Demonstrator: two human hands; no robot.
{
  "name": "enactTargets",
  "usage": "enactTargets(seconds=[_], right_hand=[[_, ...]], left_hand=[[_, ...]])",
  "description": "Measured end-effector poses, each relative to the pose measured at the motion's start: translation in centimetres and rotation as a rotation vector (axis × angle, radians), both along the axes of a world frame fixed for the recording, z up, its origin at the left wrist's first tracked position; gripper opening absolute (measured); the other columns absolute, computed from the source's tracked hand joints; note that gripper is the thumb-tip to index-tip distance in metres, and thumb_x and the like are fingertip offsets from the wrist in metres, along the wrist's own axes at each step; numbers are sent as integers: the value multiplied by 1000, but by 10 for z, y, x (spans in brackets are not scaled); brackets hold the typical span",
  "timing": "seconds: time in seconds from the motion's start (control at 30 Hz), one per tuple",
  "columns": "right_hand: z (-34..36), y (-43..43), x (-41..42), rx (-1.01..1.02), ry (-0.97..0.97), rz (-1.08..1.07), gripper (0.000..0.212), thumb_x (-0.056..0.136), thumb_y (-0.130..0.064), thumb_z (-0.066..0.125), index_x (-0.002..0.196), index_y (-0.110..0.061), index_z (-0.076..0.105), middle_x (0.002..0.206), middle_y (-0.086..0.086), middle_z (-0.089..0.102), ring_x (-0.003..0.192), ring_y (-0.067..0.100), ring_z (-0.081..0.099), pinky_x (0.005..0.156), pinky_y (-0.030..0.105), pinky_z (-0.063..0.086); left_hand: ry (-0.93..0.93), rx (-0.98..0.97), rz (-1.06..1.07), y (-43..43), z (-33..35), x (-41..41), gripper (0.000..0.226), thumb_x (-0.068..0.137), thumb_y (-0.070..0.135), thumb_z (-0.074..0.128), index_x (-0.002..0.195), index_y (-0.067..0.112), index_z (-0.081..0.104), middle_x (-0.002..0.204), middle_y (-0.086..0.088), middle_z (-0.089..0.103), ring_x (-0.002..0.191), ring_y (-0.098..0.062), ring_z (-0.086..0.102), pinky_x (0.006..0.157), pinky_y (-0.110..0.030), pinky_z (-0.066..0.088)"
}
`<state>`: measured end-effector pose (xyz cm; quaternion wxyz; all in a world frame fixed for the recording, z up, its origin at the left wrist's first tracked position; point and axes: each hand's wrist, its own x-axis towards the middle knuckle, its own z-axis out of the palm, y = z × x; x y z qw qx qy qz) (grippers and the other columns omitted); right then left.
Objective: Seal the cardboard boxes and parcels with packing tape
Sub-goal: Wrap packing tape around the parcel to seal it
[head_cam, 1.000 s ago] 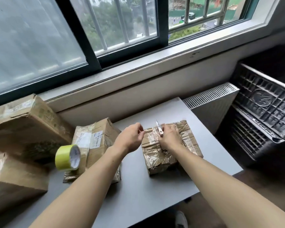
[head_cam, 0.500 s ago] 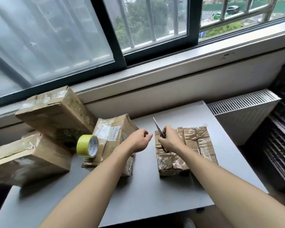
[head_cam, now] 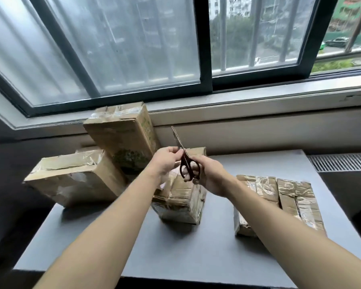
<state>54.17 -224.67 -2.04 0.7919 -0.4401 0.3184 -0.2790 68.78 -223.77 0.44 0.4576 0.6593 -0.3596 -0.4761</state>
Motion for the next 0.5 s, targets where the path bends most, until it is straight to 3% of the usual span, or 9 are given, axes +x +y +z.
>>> enactTargets(seconds=[0.1, 0.2, 0.3, 0.37, 0.43, 0.5], right_hand=[[2, 6, 12, 46, -119, 160, 28, 103, -8, 38, 120, -9, 59, 90, 10, 70, 73, 21, 67, 57, 25, 43], [0, 17, 27, 83, -174, 207, 27, 101, -3, 49, 127, -5, 56, 92, 13, 67, 79, 24, 68, 68, 29, 58], [0, 29, 41, 7, -26, 92, 22, 99, -4, 55, 120, -5, 58, 80, 8, 65, 72, 22, 66, 64, 28, 59], [0, 36, 43, -84, 101, 27, 16, 96, -15, 63, 112, -11, 61, 78, 6, 59, 69, 19, 61, 59, 26, 58], [-2, 44, 42, -153, 226, 32, 21, 92, -30, 67, 106, -16, 60, 78, 4, 50, 66, 16, 54, 58, 25, 55], [-6, 52, 40, -179, 371, -2, 28, 94, -33, 68, 111, -12, 61, 79, 4, 48, 66, 16, 50, 58, 25, 51]], left_hand=[[29, -61, -68, 15, 7, 32, 16, 99, 5, 56, 87, 9, 66, 70, 3, 69, 60, -4, 62, 65, -15, 50], [18, -54, -184, 26, 9, 64, 12, 95, 8, 63, 105, 3, 68, 90, -7, 71, 75, -12, 67, 73, -20, 55], [-398, -93, -219, 23, 4, 96, 17, 94, 11, 65, 111, 11, 69, 103, -9, 68, 89, -15, 62, 87, -30, 52], [-634, -95, -223, 21, 0, 113, 30, 94, 8, 62, 124, 8, 62, 115, -11, 63, 96, -18, 59, 93, -30, 49], [-665, 29, -316, 23, -7, 126, 40, 92, 13, 67, 130, 8, 54, 122, -11, 60, 105, -21, 59, 96, -32, 49], [-684, 196, -459, 27, -14, 133, 44, 87, 26, 75, 123, 9, 57, 117, -6, 63, 107, -21, 61, 98, -34, 50]])
